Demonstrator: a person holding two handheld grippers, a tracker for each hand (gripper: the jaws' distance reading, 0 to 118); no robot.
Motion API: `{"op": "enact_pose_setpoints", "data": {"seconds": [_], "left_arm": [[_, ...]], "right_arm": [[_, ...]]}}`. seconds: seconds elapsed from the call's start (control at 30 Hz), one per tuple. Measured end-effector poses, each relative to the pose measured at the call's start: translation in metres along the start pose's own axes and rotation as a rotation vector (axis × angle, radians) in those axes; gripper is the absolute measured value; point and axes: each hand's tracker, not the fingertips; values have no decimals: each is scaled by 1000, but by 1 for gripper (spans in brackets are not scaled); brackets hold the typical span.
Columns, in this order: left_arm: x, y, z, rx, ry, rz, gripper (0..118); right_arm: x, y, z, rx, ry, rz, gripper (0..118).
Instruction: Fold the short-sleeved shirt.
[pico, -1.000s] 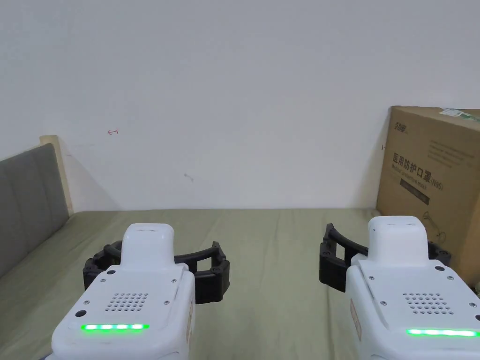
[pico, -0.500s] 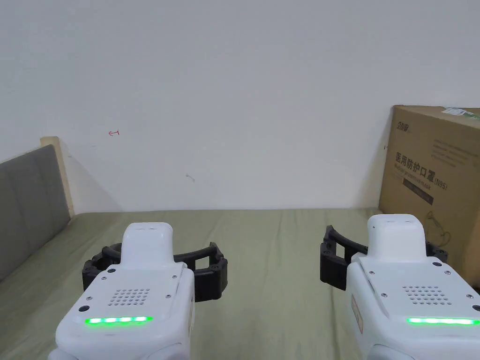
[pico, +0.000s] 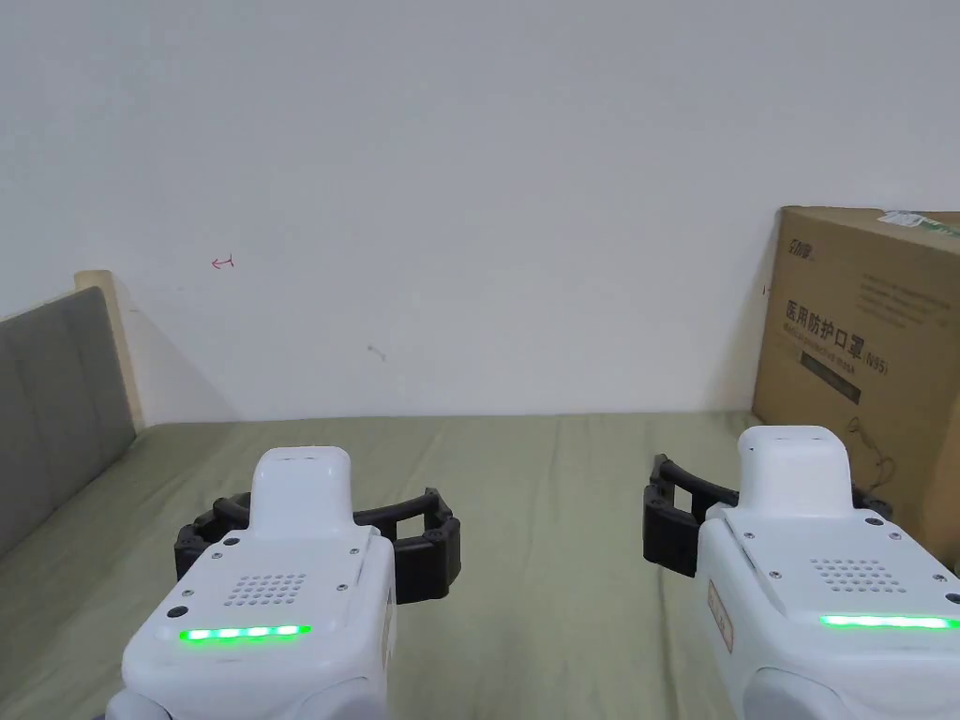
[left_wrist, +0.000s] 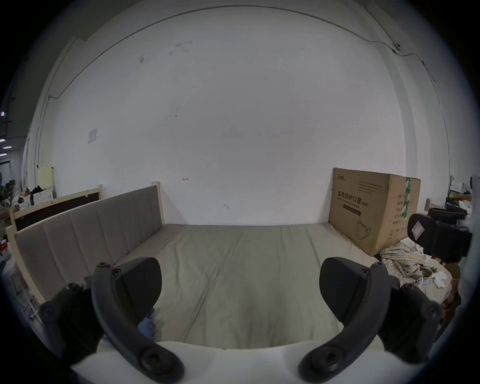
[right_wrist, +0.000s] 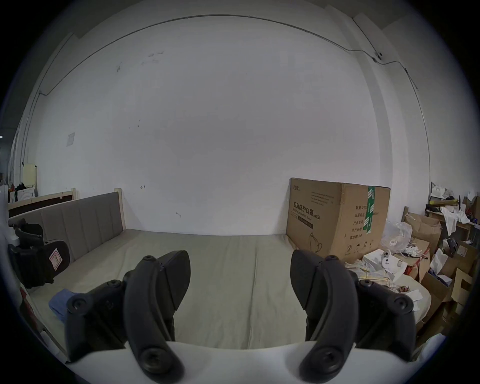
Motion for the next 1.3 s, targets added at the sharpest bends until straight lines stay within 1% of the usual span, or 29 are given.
{"op": "enact_pose_setpoints", "data": {"seconds": [0.2,0.43,0.63,0.83,1.0,1.13,1.3], "left_arm": [[2,1,-1,-5,-1,21,118],[3,-3,-2,-27,-16,27,118],[0,-3,1,-28,-30,47,118],[0,-2,5,-29,-16,31,118],[-2,0,9,-24,-23,63,118],[-1,3,11,-15,-5,51,118],[-3,5,14,-11,-9,75,118]], "right_arm": [[2,-2,-1,-17,-12,-4,86],[3,-4,1,-18,-2,-16,86],[1,-3,2,-17,-3,-3,86],[-2,-3,5,-16,4,-4,86],[-2,-4,8,-20,3,-2,86],[-3,-5,10,-22,4,-2,86],[-2,0,15,-2,8,-6,86]]}}
